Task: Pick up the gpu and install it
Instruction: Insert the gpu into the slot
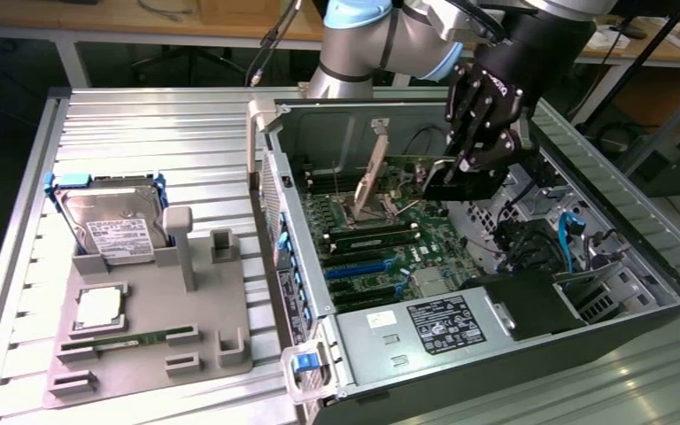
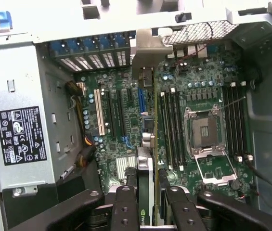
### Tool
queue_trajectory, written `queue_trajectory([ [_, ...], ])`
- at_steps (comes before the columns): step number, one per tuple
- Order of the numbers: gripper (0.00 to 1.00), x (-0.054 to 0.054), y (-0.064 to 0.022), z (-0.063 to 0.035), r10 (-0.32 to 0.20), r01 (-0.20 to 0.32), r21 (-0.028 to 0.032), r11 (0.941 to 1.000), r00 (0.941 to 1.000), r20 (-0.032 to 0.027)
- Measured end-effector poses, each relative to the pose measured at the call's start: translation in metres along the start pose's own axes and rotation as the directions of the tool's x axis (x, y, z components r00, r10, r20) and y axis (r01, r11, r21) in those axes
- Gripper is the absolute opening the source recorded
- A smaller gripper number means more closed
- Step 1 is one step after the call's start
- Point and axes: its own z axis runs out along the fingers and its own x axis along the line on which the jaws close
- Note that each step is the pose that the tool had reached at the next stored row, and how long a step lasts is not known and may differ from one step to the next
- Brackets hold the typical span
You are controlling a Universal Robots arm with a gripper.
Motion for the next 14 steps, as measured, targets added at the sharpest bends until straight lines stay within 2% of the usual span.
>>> queue_trajectory([
  [8,0.27,0.0000,0.0002,0.0011,-0.078,0.078,-0.0008,0.9969,0.9969,-0.0028],
  [14,0.27,0.0000,0.0002,0.0016,-0.085,0.085,-0.0004,0.9964,0.9964,-0.0028],
])
